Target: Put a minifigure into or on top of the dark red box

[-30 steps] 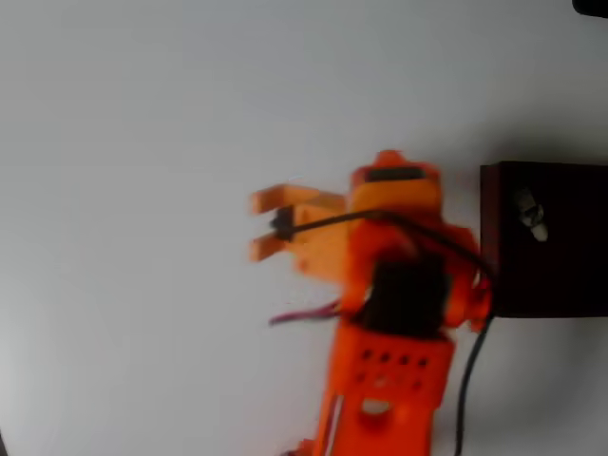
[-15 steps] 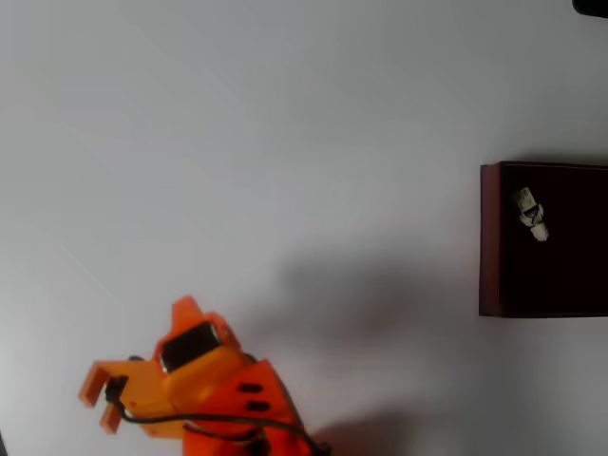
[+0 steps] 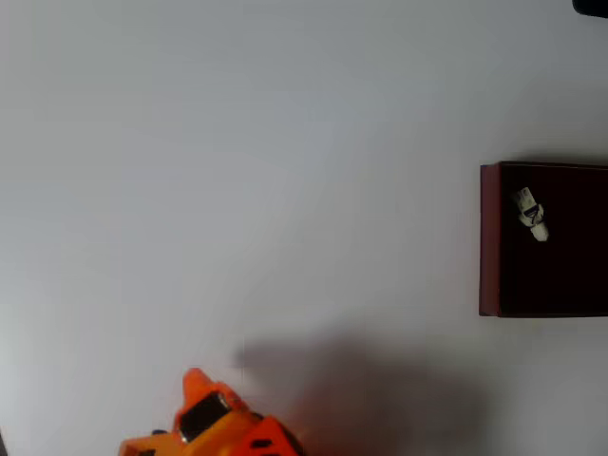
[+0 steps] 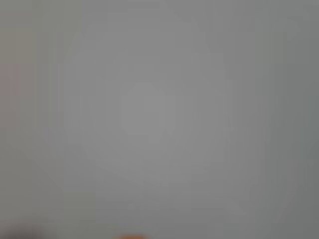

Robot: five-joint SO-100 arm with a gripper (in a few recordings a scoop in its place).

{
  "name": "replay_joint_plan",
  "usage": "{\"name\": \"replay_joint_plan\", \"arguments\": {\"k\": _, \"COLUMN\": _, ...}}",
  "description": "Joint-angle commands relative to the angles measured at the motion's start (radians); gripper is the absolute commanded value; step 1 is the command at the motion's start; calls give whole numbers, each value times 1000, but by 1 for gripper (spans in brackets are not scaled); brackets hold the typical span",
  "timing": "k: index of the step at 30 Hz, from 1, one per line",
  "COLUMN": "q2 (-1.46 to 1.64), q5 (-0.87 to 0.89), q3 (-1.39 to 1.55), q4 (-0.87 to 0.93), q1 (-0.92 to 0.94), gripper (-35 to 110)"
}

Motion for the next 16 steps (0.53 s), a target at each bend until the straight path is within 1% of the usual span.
{"name": "replay_joint_plan", "arguments": {"k": 1, "q2": 18, "q5": -41, "q3": 2, "q4": 21, "q1": -61, "gripper": 0}}
{"name": "replay_joint_plan", "arguments": {"k": 8, "q2": 18, "q5": -44, "q3": -3, "q4": 35, "q1": -124, "gripper": 0}}
{"name": "replay_joint_plan", "arguments": {"k": 16, "q2": 18, "q5": -54, "q3": -3, "q4": 35, "q1": -137, "gripper": 0}}
